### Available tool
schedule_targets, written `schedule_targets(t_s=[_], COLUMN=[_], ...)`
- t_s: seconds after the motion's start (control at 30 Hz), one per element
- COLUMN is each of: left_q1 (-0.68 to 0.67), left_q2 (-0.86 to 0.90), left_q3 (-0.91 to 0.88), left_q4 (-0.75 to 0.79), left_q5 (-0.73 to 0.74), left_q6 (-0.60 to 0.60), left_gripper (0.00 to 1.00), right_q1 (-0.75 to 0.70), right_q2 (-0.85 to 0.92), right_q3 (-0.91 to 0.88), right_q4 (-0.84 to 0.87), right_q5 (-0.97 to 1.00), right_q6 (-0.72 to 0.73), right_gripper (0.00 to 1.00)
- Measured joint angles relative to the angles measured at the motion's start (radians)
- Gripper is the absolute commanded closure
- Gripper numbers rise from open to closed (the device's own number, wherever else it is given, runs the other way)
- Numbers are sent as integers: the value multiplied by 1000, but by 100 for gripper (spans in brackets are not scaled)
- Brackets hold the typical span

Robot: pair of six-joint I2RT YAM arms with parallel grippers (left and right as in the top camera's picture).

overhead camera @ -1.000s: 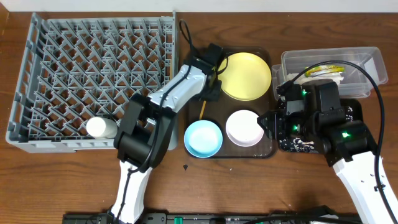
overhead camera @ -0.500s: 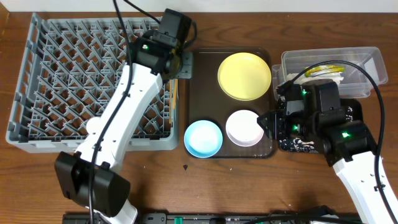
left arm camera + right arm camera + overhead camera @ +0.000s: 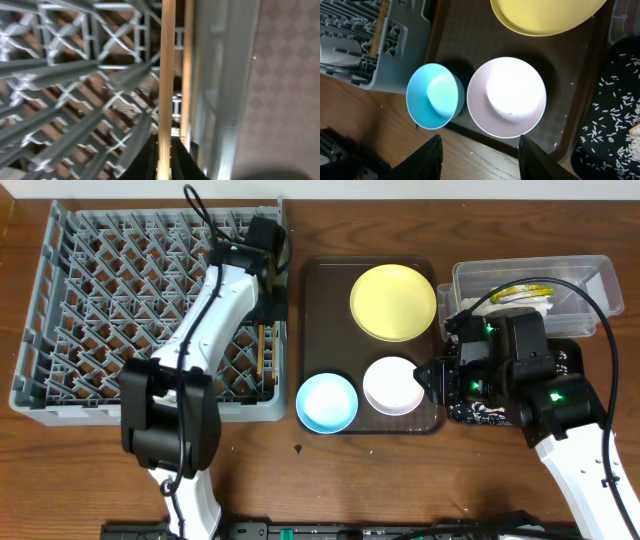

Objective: Sort waste into correct bins and load items into the dishwasher
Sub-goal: 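Insert the second chopstick into the dish rack with the left gripper, then grasp the white-pink bowl on the tray with the left gripper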

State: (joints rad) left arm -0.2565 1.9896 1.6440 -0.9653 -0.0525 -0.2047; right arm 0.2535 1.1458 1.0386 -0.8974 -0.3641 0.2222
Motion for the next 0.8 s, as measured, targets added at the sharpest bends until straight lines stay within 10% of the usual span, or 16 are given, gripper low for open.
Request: schedule_targets(t_s=[0.43, 0.8], left_q1=[-26, -352], left_q2=[-141, -262], left_q3=[7, 19], left_q4=[-76, -47], left_q5=[93, 189], left_q6=[-2, 7], left_gripper=[68, 50], right_q1=[0, -121], right_q2=[0, -2], right_q3=[0, 0], right_q4=[3, -111], right_q5=[0, 36], right_q6=[0, 98], right_gripper=[52, 44])
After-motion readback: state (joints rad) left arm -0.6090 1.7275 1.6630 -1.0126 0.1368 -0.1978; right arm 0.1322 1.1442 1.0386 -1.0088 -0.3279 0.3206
